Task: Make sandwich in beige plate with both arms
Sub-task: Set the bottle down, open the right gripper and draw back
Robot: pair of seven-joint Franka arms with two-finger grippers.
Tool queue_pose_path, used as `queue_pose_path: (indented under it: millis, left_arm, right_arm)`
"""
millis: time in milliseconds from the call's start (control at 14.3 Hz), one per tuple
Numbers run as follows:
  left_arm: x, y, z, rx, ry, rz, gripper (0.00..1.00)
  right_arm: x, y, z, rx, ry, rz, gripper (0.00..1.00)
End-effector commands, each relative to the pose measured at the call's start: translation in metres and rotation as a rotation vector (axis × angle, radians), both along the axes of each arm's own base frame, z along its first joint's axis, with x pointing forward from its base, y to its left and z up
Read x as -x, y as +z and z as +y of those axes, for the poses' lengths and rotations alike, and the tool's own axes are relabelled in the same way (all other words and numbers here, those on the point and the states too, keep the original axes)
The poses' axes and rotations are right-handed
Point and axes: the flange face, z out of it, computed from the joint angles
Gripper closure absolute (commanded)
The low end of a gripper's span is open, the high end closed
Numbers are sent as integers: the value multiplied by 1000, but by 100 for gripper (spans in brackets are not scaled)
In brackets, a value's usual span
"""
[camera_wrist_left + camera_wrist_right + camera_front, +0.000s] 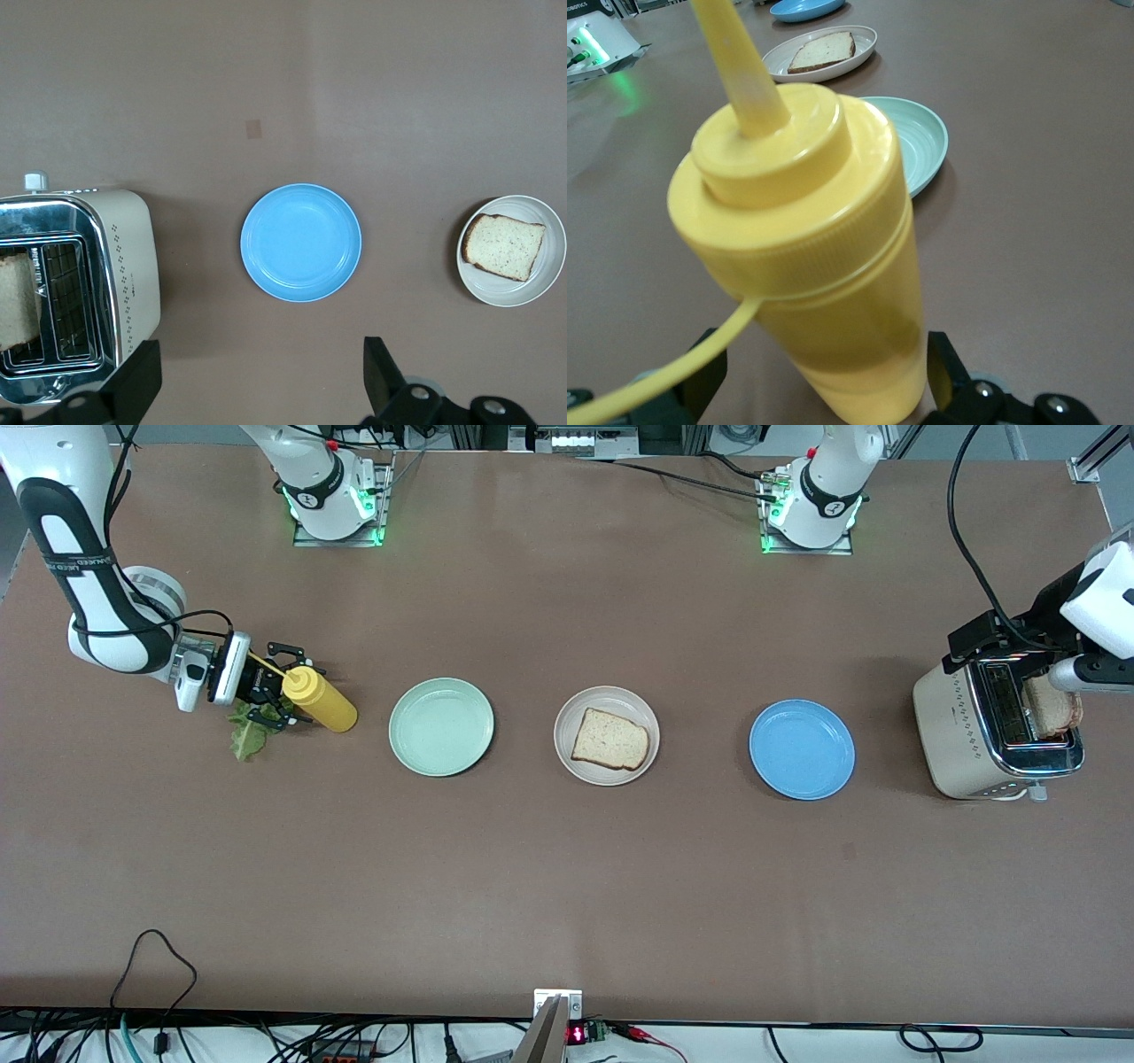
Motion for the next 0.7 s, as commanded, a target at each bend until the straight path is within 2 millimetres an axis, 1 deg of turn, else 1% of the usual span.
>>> queue_pose_path:
  millis: [0,140,420,560,630]
  left_arm:
    - [0,3,3,-17,-10,2,0]
    - [0,3,3,-17,-10,2,0]
    - [0,3,3,-17,-10,2,0]
    - [1,3,3,-17,-10,3,0]
    - [1,3,3,-17,-9,2,0]
  right_arm:
    - [5,4,-16,11,19,-16,0]
    - [8,5,-31,26,20,-17,0]
    - [21,8,-71,51,10,-9,0]
    - [25,18,-94,27,-39,-10,0]
    - [19,28,-103,3,-64,-2,0]
